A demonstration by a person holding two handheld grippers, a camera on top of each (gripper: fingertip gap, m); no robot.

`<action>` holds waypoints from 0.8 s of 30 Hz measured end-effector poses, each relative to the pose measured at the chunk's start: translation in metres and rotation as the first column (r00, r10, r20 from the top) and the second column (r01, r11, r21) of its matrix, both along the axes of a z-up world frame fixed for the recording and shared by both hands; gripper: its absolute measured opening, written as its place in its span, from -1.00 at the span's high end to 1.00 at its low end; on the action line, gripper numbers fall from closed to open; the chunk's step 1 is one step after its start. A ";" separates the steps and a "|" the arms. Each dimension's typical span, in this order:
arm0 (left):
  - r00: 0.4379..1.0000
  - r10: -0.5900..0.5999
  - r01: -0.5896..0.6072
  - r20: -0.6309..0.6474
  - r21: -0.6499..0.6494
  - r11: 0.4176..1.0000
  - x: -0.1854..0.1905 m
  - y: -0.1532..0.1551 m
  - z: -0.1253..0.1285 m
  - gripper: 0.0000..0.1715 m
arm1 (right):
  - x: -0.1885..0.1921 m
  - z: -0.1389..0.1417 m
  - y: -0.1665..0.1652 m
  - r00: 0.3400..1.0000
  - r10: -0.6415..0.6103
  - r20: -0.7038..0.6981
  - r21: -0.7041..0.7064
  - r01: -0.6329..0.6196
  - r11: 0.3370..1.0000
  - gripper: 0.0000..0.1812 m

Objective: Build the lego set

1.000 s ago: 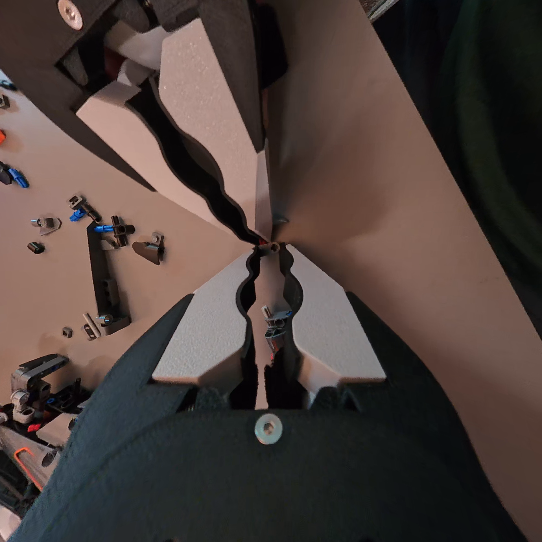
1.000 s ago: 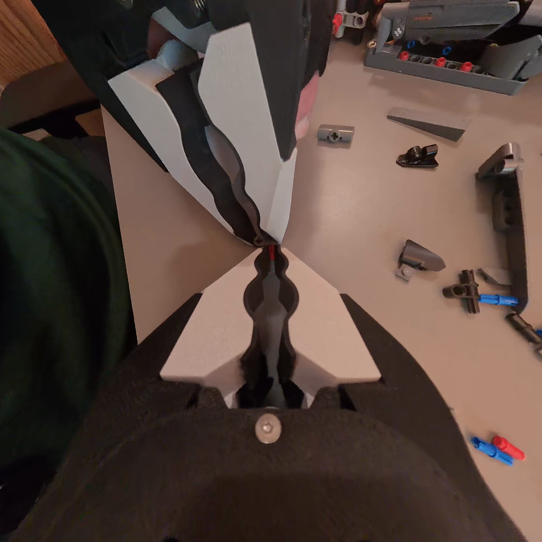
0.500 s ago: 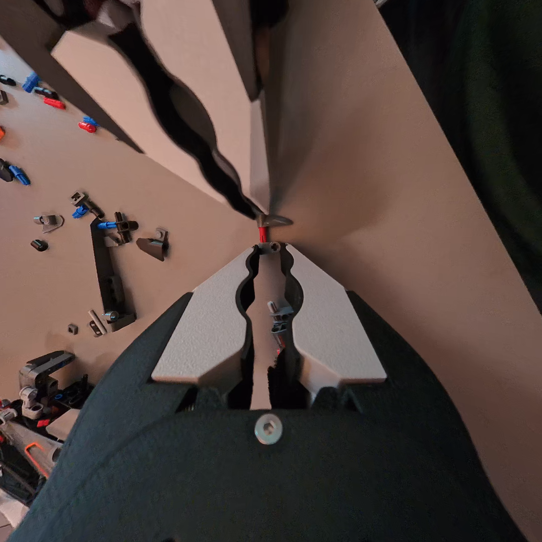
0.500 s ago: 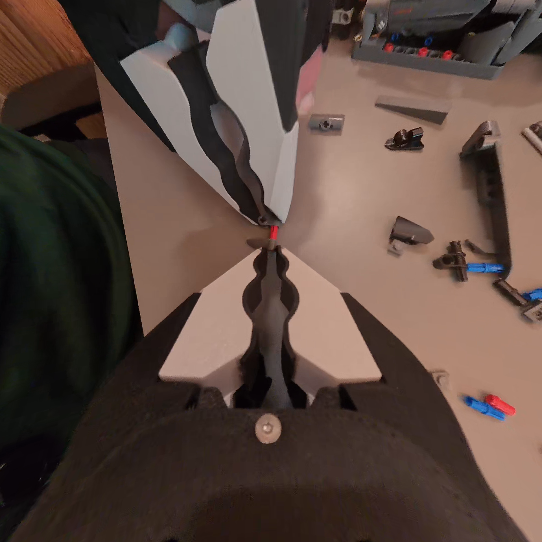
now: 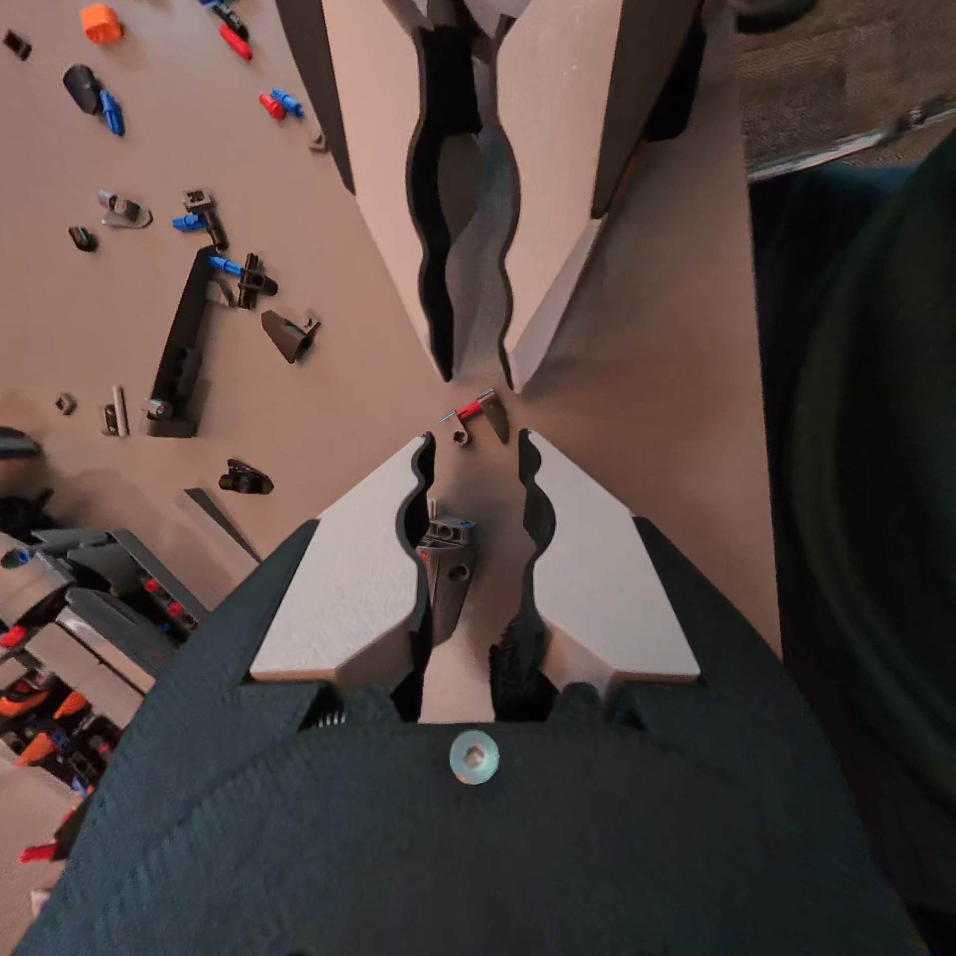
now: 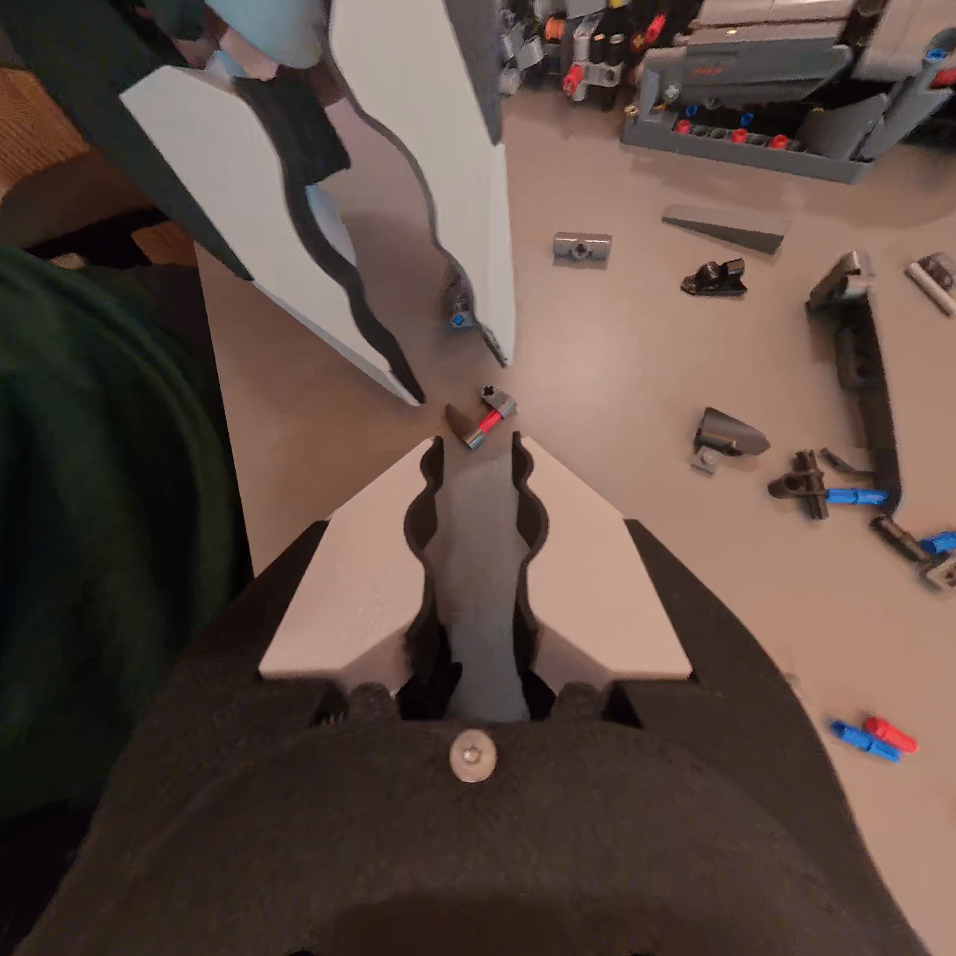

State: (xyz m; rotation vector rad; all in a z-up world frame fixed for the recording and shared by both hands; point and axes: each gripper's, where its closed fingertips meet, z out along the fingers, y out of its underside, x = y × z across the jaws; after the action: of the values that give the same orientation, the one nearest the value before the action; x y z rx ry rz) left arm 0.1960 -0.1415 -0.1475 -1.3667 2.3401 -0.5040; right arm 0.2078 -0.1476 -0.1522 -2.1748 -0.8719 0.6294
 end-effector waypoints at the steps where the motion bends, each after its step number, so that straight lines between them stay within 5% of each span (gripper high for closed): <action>1: 1.000 0.018 -0.018 -0.001 0.007 1.000 0.000 0.001 -0.004 0.64 | -0.001 -0.002 0.000 0.999 0.032 0.020 0.010 -0.032 0.999 0.71; 13: 1.000 0.001 -0.001 -0.011 -0.010 1.000 0.004 -0.001 -0.015 0.74 | -0.002 -0.008 0.006 0.972 0.220 0.079 0.037 -0.223 0.974 0.71; 24: 0.995 -0.091 0.091 -0.037 -0.002 0.996 0.006 -0.002 -0.016 0.75 | -0.004 -0.009 0.005 0.969 0.228 0.095 0.052 -0.234 0.971 0.75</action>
State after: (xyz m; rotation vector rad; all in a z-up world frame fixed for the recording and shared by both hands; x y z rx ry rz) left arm 0.2022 -0.1436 -0.1633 -1.2841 2.4413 -0.5098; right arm 0.2043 -0.1431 -0.1611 -2.0746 -1.1894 0.6116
